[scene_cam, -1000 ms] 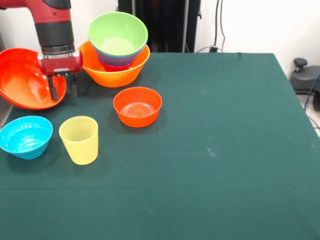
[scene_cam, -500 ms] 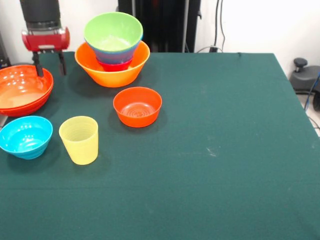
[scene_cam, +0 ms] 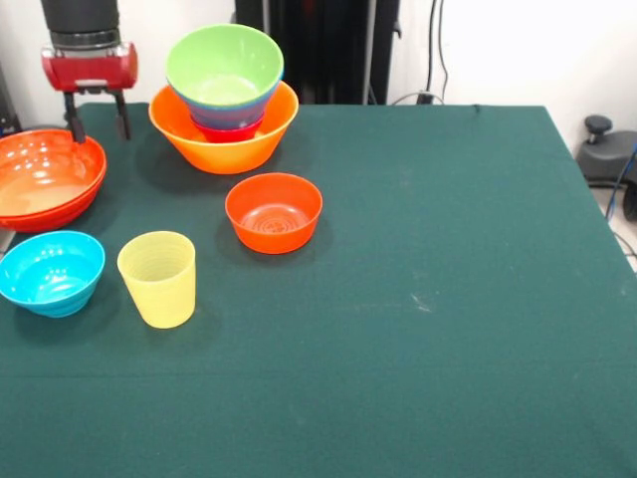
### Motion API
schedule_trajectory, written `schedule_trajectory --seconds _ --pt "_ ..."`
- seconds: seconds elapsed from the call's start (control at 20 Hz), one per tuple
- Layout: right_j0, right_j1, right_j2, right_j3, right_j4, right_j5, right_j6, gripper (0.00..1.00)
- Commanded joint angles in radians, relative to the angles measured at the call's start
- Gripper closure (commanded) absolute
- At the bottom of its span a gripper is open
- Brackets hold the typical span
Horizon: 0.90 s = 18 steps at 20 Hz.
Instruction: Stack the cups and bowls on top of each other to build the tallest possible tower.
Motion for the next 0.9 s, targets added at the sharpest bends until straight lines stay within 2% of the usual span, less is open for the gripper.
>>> schedule_trajectory --seconds 0.05,0.4,0.6,0.65,0.9 --pt "0.071 0.092 -0.012 -0.057 -0.066 -0.028 0.054 0.00" --pt "0.091 0.232 -0.032 -0.161 -0.118 -0.113 0.043 0.00" --pt "0.087 0.252 -0.031 -0.183 -0.111 -0.078 0.028 0.00" --pt "0.087 0.256 -0.031 -0.188 -0.108 -0.066 0.024 1.00" --pt "0.063 0.225 -0.009 -0.150 -0.110 -0.087 0.020 1.00"
